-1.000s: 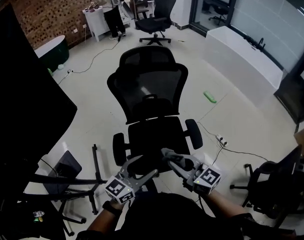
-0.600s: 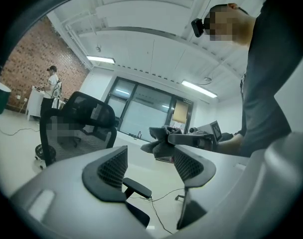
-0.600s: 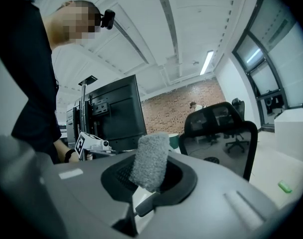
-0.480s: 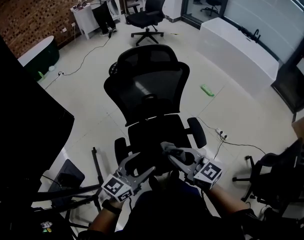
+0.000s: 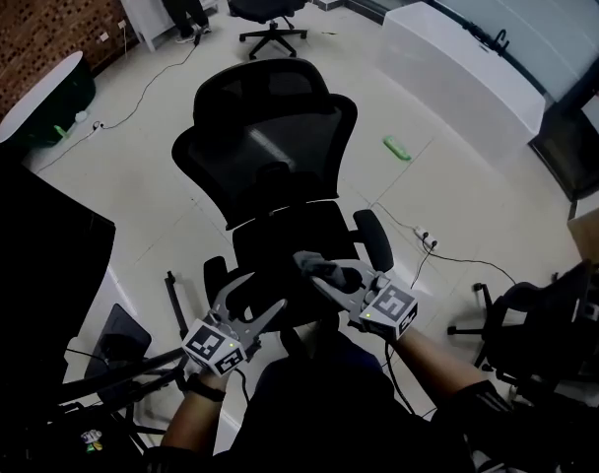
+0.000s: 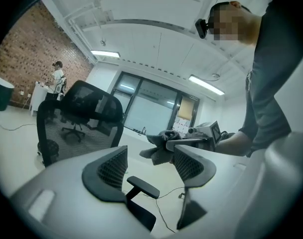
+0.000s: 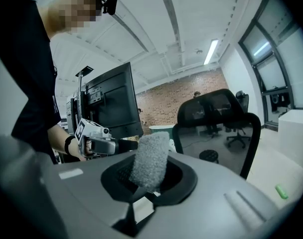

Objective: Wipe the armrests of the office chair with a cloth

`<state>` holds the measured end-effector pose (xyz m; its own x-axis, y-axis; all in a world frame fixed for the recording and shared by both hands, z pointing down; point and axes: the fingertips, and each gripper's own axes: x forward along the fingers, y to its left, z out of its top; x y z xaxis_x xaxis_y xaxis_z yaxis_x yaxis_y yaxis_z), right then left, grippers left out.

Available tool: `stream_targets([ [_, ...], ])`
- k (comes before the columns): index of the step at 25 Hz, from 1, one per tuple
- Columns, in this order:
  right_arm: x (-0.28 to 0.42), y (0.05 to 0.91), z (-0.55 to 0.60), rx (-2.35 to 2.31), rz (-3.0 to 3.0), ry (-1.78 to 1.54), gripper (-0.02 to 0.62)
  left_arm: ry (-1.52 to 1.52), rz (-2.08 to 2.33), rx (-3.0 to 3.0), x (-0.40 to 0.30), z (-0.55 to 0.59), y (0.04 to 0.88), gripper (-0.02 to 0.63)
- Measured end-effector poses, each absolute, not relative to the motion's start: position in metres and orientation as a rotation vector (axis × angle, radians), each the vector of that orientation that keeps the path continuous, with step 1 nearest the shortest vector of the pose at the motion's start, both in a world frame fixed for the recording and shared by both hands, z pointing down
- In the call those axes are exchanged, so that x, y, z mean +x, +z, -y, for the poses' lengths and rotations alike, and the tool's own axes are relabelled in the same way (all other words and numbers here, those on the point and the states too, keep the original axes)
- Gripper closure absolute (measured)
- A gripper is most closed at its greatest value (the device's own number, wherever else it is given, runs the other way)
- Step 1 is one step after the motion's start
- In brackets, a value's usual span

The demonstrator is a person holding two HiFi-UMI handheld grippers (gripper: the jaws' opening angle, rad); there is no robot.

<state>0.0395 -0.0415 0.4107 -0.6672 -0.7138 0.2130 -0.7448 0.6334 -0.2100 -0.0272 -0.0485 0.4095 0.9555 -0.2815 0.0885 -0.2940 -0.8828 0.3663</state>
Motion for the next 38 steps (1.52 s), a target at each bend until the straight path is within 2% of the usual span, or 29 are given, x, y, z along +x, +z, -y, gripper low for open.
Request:
stream_targets([
  [13, 0.134, 0.496, 0.104, 1.198, 2.578, 0.516, 0.558, 0.192, 0.322, 2.647, 0.069, 0.107, 0.471, 0.288],
  [23, 0.227, 0.613, 0.141, 1.089, 2.318, 0.579, 0.558, 0.342, 0.257, 2.567, 0.137, 0.134, 0.545, 0.288],
  [38, 0.291, 0.757, 0.176, 0.893, 2.101, 0.702, 0.558, 0.582, 0.233, 2.429, 0.195, 0.149, 0.661, 0.285],
])
